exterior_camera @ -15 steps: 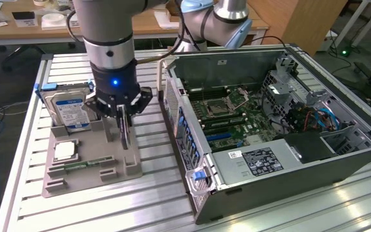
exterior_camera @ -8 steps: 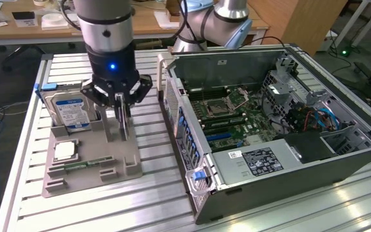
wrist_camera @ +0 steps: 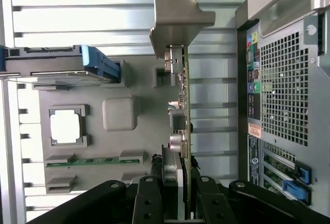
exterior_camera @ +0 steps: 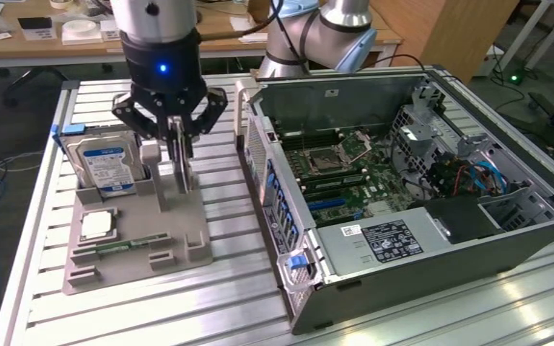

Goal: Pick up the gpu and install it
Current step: 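Pick up the gpu and move the gpu toward the slot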

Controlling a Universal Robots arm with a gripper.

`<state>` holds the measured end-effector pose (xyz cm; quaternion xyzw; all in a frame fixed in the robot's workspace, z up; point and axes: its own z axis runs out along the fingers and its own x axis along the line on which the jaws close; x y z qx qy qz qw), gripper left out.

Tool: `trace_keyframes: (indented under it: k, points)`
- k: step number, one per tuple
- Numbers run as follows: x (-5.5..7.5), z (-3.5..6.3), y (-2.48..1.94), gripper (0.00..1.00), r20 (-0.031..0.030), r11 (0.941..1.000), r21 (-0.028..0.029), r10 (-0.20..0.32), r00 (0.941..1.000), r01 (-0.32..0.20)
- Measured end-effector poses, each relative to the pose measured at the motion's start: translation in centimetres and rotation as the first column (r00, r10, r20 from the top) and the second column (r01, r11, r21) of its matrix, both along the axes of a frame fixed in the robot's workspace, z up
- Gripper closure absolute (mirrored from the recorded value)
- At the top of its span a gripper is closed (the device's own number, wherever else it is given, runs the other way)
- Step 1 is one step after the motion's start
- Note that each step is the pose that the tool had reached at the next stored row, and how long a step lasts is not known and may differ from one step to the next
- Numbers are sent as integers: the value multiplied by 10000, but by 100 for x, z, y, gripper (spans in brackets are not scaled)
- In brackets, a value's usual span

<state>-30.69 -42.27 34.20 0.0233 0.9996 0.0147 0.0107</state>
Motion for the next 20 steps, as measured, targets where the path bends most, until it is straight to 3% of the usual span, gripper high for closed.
trace_keyframes:
  k: [15,20]
  points:
    - [-2,660,0,71,0,10000,7,1,10000,-1]
    - [-3,799,0,71,-1,10000,7,0,10000,0]
